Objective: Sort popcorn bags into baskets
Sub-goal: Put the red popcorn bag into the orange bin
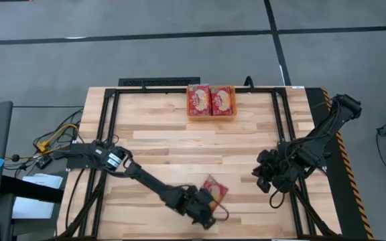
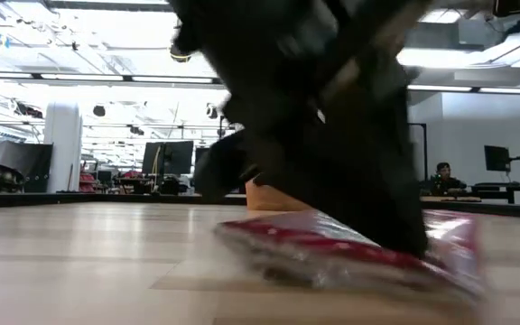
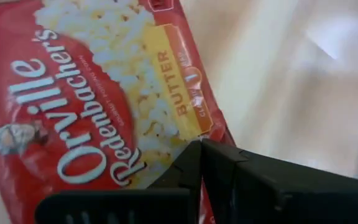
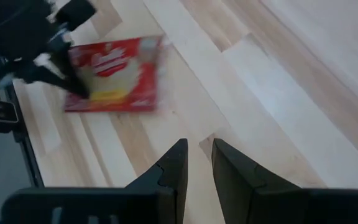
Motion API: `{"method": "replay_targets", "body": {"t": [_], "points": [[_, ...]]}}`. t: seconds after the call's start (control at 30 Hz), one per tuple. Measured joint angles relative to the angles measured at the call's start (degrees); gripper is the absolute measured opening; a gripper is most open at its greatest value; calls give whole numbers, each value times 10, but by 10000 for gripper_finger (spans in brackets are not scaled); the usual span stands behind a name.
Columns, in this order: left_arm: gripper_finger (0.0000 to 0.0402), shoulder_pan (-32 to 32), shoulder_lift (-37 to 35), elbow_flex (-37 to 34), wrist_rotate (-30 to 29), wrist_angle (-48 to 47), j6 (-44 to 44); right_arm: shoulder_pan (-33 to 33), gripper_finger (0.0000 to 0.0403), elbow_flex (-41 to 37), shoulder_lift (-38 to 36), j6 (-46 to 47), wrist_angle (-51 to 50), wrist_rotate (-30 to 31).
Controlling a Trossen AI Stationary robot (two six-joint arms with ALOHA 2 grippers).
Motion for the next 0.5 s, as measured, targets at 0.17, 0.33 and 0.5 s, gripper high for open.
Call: {"method": "replay_targets", "body": {"t": [0.17,0.33,0.5], "points": [[0,49,9,0,-7,16,34,-4,97,0,0,1,-2,27],[0,96,12,-1,1,45,54,-17,98,-9,0,42,-1,53],[0,118,-38,0,21,68,99,-17,98,-32,0,93,4,57]]}}
